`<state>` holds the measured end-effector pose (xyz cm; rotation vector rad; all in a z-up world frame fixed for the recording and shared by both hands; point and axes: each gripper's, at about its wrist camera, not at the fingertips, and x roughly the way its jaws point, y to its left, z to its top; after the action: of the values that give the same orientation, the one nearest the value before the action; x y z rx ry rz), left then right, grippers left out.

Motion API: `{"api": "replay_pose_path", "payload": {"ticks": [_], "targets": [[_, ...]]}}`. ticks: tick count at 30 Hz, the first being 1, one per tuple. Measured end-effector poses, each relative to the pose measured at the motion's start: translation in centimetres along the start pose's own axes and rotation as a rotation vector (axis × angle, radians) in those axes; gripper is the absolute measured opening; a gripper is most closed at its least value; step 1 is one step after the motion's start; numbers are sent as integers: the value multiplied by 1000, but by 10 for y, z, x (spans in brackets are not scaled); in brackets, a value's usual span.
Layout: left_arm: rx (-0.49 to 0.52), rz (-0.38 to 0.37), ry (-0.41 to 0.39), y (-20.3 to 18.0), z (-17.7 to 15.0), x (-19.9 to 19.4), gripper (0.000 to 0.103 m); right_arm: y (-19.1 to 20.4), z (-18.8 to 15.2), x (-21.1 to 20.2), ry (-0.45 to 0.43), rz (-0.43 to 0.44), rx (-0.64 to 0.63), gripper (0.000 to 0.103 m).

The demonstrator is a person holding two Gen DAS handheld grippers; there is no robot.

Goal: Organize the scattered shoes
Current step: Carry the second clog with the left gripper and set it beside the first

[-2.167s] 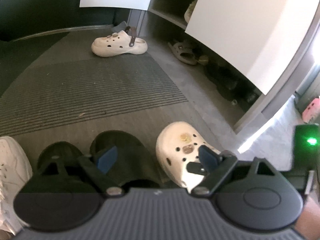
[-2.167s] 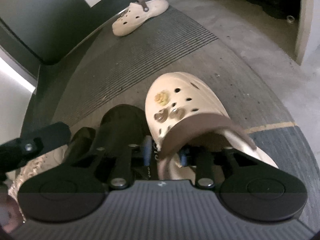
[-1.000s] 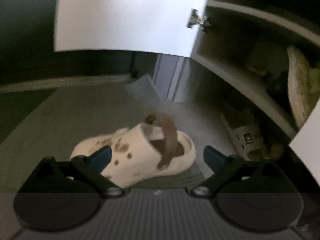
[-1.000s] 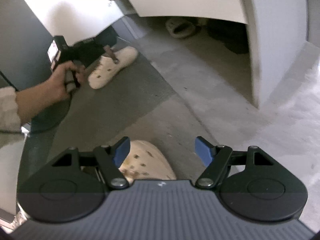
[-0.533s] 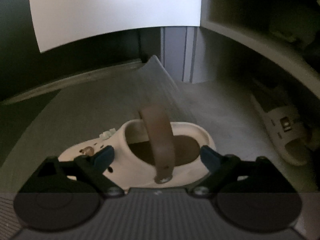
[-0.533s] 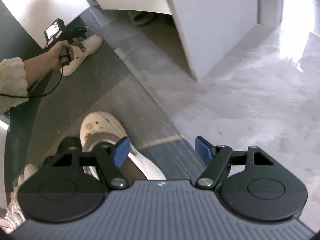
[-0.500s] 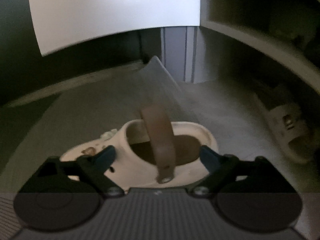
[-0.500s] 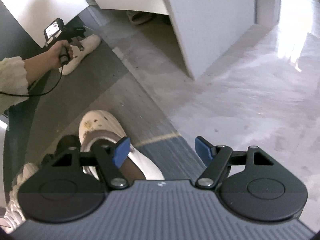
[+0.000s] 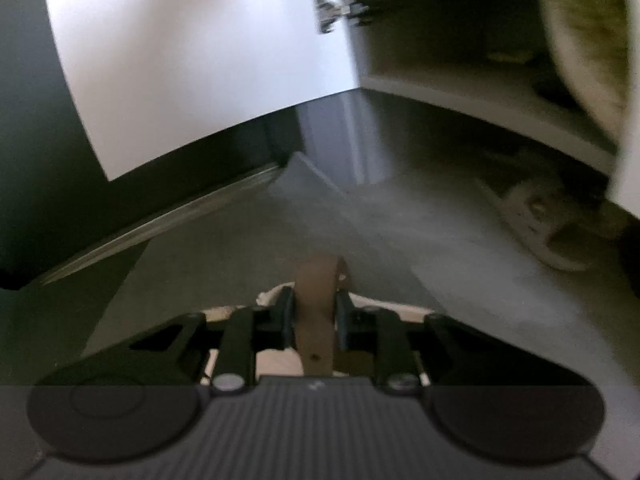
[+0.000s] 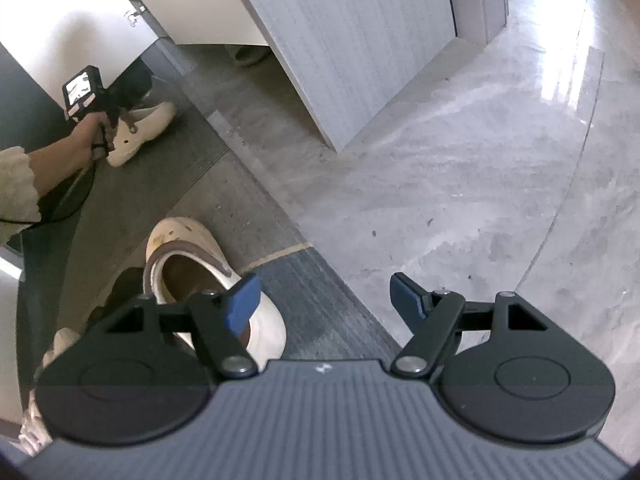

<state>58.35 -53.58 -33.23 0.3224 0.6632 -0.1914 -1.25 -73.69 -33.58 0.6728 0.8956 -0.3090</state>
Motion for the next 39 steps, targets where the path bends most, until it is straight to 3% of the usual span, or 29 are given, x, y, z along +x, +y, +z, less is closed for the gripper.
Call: {"api": "replay_pose_path", "payload": {"ticks": [6, 11, 18, 26, 30, 34, 37, 39], "targets": [[139, -98, 11, -46, -36, -59, 23, -12, -12, -8, -29, 37, 4, 74], [200, -196, 24, -77, -60, -109, 23, -7, -11, -25, -60, 39, -14, 74], [318, -456, -25, -129, -111, -223, 23, -5, -23, -83, -150, 26, 18, 74], [510, -786, -75, -199, -181, -354, 23, -18, -49, -99, -149, -17, 87, 74], [603, -909, -108, -238, -210, -393, 23, -33, -60, -109, -154, -55, 150, 74], [645, -936, -74, -265, -238, -392, 23, -53, -73, -114, -164, -90, 241, 74], [635, -921, -30, -276, -260, -382, 28, -64, -84, -114, -161, -104, 300, 74], [625, -906, -41, -277, -272, -381, 27, -67, -89, -111, -152, -111, 309, 74]]}}
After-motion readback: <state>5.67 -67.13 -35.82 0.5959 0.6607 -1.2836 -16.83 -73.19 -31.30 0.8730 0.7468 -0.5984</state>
